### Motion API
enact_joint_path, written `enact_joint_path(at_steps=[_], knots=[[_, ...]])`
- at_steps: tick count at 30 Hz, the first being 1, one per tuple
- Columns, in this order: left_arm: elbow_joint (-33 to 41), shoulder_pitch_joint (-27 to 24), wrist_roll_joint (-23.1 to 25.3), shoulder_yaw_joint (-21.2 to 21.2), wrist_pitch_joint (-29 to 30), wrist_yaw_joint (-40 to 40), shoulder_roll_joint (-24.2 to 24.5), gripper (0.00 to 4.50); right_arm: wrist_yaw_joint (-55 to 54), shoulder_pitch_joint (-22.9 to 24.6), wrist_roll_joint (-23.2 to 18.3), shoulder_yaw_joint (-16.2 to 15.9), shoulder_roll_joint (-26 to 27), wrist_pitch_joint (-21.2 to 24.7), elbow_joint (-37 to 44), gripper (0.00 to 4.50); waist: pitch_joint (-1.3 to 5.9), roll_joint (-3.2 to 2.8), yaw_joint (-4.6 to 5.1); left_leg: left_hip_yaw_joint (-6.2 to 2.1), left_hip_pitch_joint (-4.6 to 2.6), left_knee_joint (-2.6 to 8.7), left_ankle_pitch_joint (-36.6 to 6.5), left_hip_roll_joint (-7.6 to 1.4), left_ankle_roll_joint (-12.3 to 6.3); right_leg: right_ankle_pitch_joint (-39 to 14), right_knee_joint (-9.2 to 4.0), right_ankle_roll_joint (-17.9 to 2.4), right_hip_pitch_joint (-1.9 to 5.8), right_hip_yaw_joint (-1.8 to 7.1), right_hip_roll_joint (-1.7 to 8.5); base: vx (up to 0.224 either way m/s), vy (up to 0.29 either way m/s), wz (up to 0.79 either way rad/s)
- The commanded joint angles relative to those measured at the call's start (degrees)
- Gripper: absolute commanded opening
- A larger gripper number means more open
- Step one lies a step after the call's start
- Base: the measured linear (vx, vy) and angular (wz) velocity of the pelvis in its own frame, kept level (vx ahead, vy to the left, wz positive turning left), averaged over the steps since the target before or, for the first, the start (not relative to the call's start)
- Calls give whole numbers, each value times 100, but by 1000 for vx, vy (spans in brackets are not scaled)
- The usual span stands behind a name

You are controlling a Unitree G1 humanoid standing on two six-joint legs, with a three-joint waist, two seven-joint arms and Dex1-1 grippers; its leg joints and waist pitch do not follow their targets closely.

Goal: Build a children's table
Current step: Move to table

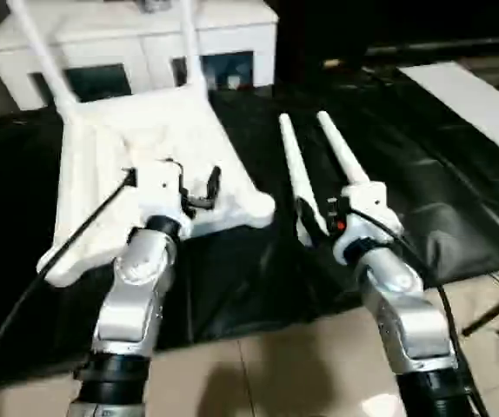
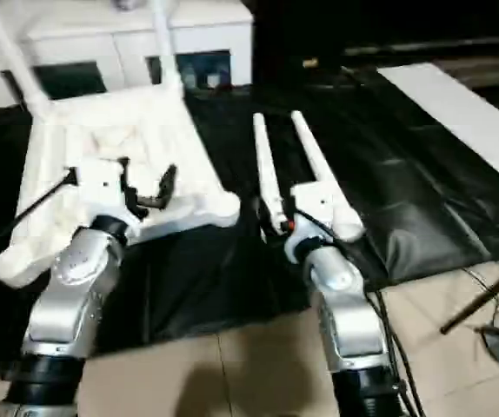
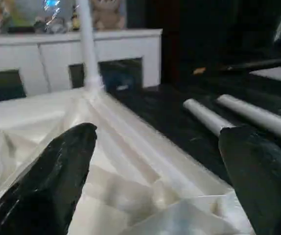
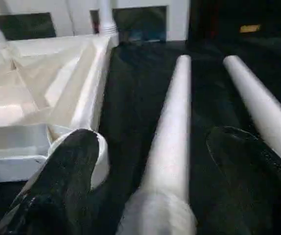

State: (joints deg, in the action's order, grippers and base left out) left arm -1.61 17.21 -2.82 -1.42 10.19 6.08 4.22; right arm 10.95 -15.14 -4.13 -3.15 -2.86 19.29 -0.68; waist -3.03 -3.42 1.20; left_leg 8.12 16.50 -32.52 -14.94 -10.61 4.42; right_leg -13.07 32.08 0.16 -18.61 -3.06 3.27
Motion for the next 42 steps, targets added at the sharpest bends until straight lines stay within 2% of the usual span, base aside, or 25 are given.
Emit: enact_joint_path(at_steps=[1, 3, 4, 6, 10, 11, 12, 13, 14, 15, 17, 19, 20, 21, 22, 23, 25, 27, 28, 29, 31, 33, 35, 39, 42], knots=[[66, -46, 30, -67, 72, -79, 74, 449, 80, -87, -58, -99, 26, -20, -6, 398, 507, 17, -48, 70, 98, 273, -93, 211, -1122, -326, -232, -1782, 625, 184, 73, 189, 6, 11], [56, -45, 31, -82, 76, -89, 88, 449, 91, -84, -40, -107, 26, -36, -25, 398, 500, -24, -57, -19, -139, 261, 524, 177, -1537, 347, -69, -1750, 484, 101, -17, 149, 7, 12], [55, -45, 36, -96, 88, -88, 96, 449, 110, -77, -26, -123, 20, -44, -49, 398, 484, -38, 27, -210, -485, 234, 998, 25, -2022, 448, 119, -1559, 175, -1, -51, 214, -16, 20], [76, -51, 43, -102, 111, -87, 96, 449, 119, -75, 20, -153, 0, -79, -80, 398, 508, 106, -42, -281, -507, -65, 1697, 320, -2572, 1035, 304, -1038, 339, 202, -108, 259, -12, 24], [105, -78, 68, -85, 133, -106, 111, 449, 162, -116, 130, -239, -98, -27, -196, 398, 398, 145, -466, -107, 260, -471, 743, 824, -1649, 2468, 172, -1182, 1271, 949, -289, 192, 22, 33], [106, -81, 70, -84, 131, -106, 112, 449, 157, -116, 120, -228, -94, -18, -199, 398, 394, 221, -692, -120, 992, -837, 114, 989, -1825, 3972, 23, -654, 1956, 1246, -116, 88, 19, 32], [100, -86, 75, -80, 132, -105, 116, 449, 129, -131, 122, -202, -94, -19, -216, 398, 450, 199, -875, -176, 1100, -947, -319, 817, -1702, 4963, 14, -237, 2159, 1358, 133, 133, 107, 103], [92, -86, 75, -79, 133, -104, 118, 449, 120, -144, 129, -194, -98, -31, -230, 398, 465, -88, -816, -451, 663, -483, 270, 172, -1545, 5234, 502, 988, 1676, 736, -219, 50, 144, 104], [88, -89, 74, -78, 130, -102, 119, 449, 96, -154, 142, -181, -100, -62, -239, 398, 591, -490, -65, -1502, -1166, -610, 2788, -145, -3012, 43, 1382, 1282, -600, -159, -398, 50, 144, 104], [88, -93, 73, -77, 129, -100, 119, 449, 64, -156, 139, -158, -91, -86, -242, 398, 557, -404, -103, -1862, -1022, -360, 3551, -294, -3707, -1392, 1492, 771, -635, -140, -254, 58, -27, 35], [88, -112, 62, -72, 117, -83, 119, 449, 12, -158, 124, -113, -78, -116, -232, 398, 409, -142, -300, -1481, -418, -148, 2114, -20, -2891, -557, 1605, 593, -866, 38, -128, 156, -82, 45], [52, -199, -194, -87, -46, 160, 62, 449, -108, -143, 109, -14, -66, -155, -168, 398, 335, 70, -300, -825, -411, -24, 2322, 33, -1981, 863, 1225, 145, -1039, 29, 11, 225, 14, 66], [70, -302, -384, -10, -90, 496, 95, 449, -207, -122, 208, -13, -107, -143, -117, 398, 219, 430, -445, -11, -364, -166, 1710, 664, -1718, 2409, 213, -492, -760, 208, 143, 245, 17, 59], [91, -398, -512, 91, -122, 800, 154, 449, -300, -102, 322, -19, -146, -140, -75, 398, 221, 692, -577, 43, -62, -538, 869, 953, -1581, 1413, -206, -411, -359, 757, 359, 221, 27, 67], [104, -481, -518, 235, -165, 1030, 262, 449, -384, -82, 452, -17, -172, -169, -42, 398, 419, 613, -762, -233, 11, -1002, -14, 867, -949, 1221, -193, -1718, -7, 1393, 1042, 170, 11, 52], [135, -561, -555, 345, -90, 1246, 362, 449, -353, -47, 391, 30, -165, -99, 25, 398, 480, 567, -747, -430, 312, -982, 840, 663, -483, 3779, 181, -2259, 249, 1311, 909, 170, 11, 52], [210, -694, -636, 471, 28, 1575, 501, 449, -305, 14, 295, 106, -150, 15, 138, 398, 511, 358, -876, -663, 595, -984, 1090, 336, -95, 6934, 285, -2399, 225, 1310, 911, 37, -52, 25], [219, -740, -632, 489, 23, 1671, 542, 449, -329, 69, 271, 132, -148, 66, 218, 398, 466, -45, -797, -632, 493, -377, 1823, 34, 163, 5331, 296, -2019, -213, 768, 195, -94, -63, 26], [184, -771, -599, 387, -8, 1596, 505, 449, -525, 236, 299, 201, -148, 203, 411, 398, 428, -261, -636, -567, 316, -240, 2350, -232, 312, 2623, 479, -1497, -543, 389, -156, -95, -14, 24], [174, -769, -569, 373, -13, 1544, 497, 449, -551, 270, 302, 216, -150, 232, 442, 398, 341, -172, -562, -404, 267, -80, 1392, -365, 258, 728, 320, -1205, -555, 318, 3, -95, -14, 24], [147, -756, -516, 366, -42, 1439, 467, 449, -656, 329, 353, 238, -149, 268, 510, 398, 262, 46, -544, -28, 121, -86, -1240, -40, 252, -1160, -99, -1168, -541, 447, 54, -55, -14, 38], [133, -754, -564, 372, -78, 1411, 447, 449, -710, 381, 315, 294, -105, 303, 583, 398, 196, 138, -518, 96, 92, -23, -1897, 31, 148, -2696, -293, -815, -548, 494, 112, -61, -38, 35], [108, -754, -506, 393, -13, 1233, 409, 449, -770, 443, 201, 423, 32, 505, 796, 398, 174, 95, -366, 255, -237, -200, -2224, 58, 246, -3839, -563, -161, -877, 466, -95, -90, -34, 4], [27, -736, -409, 316, -61, 1055, 312, 449, -782, 641, 202, 415, 11, 845, 1238, 398, 257, 13, -84, 230, 19, 51, -2051, -68, -262, -2996, -499, 337, -532, 288, -61, -39, 39, -63], [85, -690, -396, 338, -26, 1018, 271, 449, -835, 715, 170, 448, -29, 946, 1319, 398, 287, 192, -48, 249, 252, -190, -1720, 200, -662, -3913, -619, -40, -184, 785, 458, -9, 110, -92]])
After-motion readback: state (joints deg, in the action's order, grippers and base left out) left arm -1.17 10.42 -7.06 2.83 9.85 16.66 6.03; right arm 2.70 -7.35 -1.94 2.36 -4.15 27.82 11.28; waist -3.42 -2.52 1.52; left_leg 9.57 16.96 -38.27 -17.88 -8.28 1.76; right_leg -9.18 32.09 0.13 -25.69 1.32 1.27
